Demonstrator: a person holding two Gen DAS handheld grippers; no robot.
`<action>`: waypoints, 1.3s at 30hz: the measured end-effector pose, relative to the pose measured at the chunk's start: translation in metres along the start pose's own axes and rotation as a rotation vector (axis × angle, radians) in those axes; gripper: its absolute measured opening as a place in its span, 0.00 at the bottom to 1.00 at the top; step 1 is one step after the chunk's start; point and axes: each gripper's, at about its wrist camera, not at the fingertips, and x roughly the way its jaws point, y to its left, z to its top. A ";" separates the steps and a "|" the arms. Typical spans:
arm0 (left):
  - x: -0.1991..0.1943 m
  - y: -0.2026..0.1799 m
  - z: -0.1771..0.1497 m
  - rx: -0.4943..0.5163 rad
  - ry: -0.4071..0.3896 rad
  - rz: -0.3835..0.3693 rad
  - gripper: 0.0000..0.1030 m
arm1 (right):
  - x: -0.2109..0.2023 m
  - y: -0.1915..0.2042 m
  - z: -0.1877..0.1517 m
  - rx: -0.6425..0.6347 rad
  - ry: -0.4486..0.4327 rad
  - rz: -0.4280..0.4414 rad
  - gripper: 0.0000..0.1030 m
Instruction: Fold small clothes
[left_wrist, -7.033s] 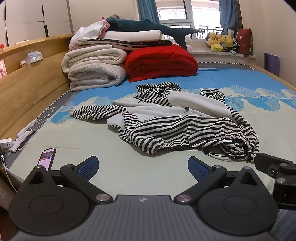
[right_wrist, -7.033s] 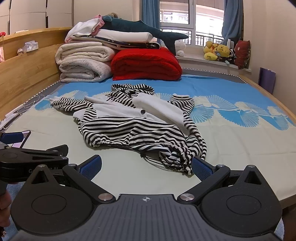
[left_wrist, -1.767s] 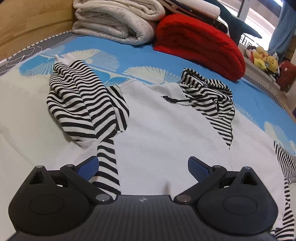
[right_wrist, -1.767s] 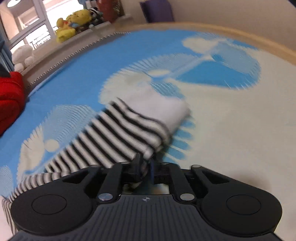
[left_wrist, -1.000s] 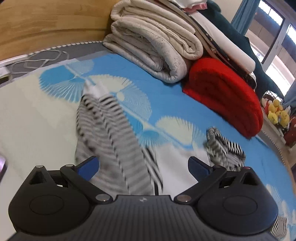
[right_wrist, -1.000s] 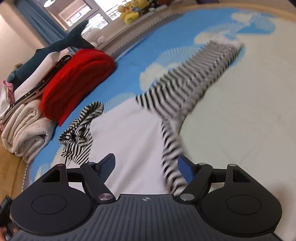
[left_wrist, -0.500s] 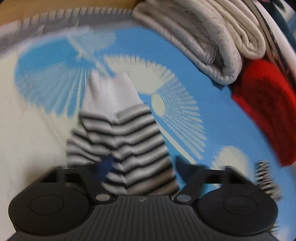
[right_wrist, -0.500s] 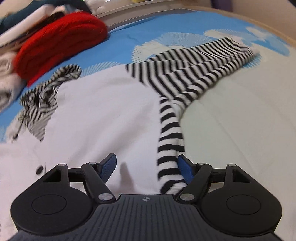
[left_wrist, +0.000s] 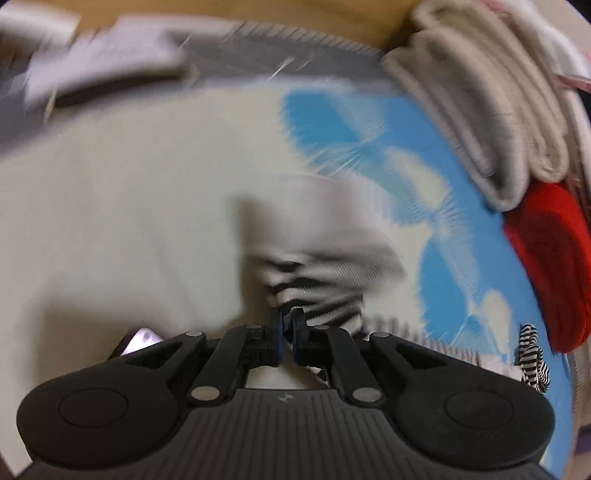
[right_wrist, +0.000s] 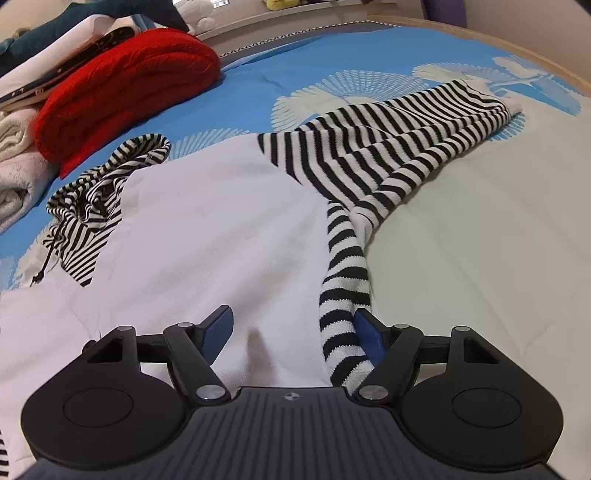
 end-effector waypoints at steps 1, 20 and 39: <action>-0.001 0.008 -0.002 -0.049 -0.007 0.002 0.12 | -0.001 -0.001 -0.001 0.002 -0.001 -0.002 0.72; 0.062 -0.213 -0.027 0.670 0.096 -0.098 0.80 | 0.005 0.003 -0.001 -0.061 0.043 -0.013 0.75; 0.069 -0.213 -0.044 0.780 -0.028 -0.162 0.82 | 0.004 -0.002 0.003 -0.054 0.067 0.024 0.75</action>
